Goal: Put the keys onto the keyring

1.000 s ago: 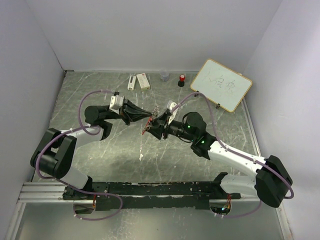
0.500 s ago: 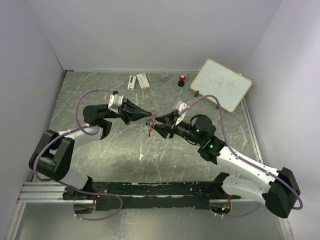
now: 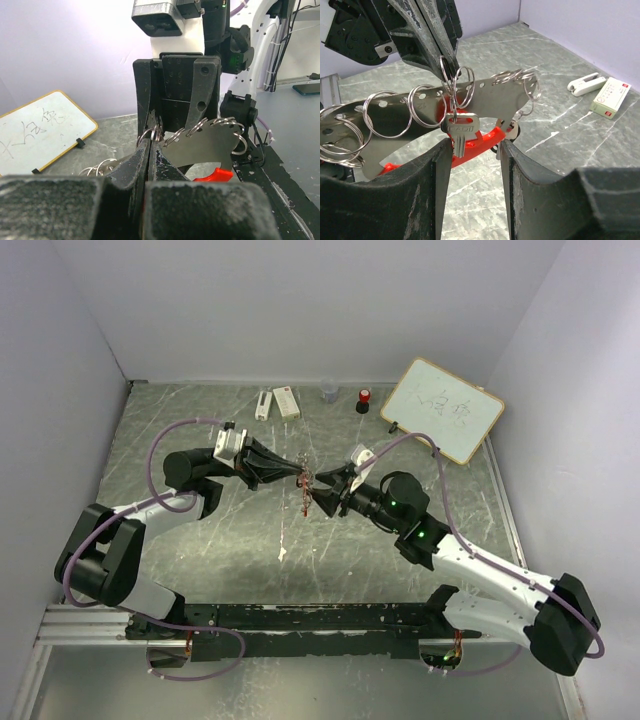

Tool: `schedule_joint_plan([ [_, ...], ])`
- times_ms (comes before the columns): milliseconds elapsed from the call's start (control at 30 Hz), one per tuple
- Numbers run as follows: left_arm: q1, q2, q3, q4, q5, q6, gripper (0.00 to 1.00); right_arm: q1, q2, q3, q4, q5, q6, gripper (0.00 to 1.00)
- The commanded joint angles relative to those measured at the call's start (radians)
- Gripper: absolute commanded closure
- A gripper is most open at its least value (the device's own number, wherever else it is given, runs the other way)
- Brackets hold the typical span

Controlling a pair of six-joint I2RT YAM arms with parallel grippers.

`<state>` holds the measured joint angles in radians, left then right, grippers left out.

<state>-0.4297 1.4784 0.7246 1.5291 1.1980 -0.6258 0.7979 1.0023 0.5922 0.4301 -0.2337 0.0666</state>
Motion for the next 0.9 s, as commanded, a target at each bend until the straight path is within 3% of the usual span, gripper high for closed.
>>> schedule_joint_plan([
  [0, -0.010, -0.020, 0.026, 0.282, 0.010, -0.017, 0.93, 0.004, 0.014, -0.023, 0.086, 0.013, -0.041, 0.57],
  [300, -0.012, -0.011, 0.024, 0.282, 0.018, -0.019, 0.93, 0.004, 0.072, -0.010, 0.162, -0.065, -0.076, 0.58],
  [367, -0.012, -0.010, 0.020, 0.282, 0.017, -0.019, 0.93, 0.004, 0.083, -0.007, 0.179, -0.069, -0.076, 0.71],
  [467, -0.012, -0.006, 0.019, 0.282, 0.018, -0.017, 0.93, 0.003, 0.080, 0.001, 0.166, -0.059, -0.075, 1.00],
  [867, 0.016, 0.025, 0.003, 0.281, -0.012, -0.008, 0.93, 0.004, -0.063, 0.014, -0.060, 0.034, -0.110, 1.00],
])
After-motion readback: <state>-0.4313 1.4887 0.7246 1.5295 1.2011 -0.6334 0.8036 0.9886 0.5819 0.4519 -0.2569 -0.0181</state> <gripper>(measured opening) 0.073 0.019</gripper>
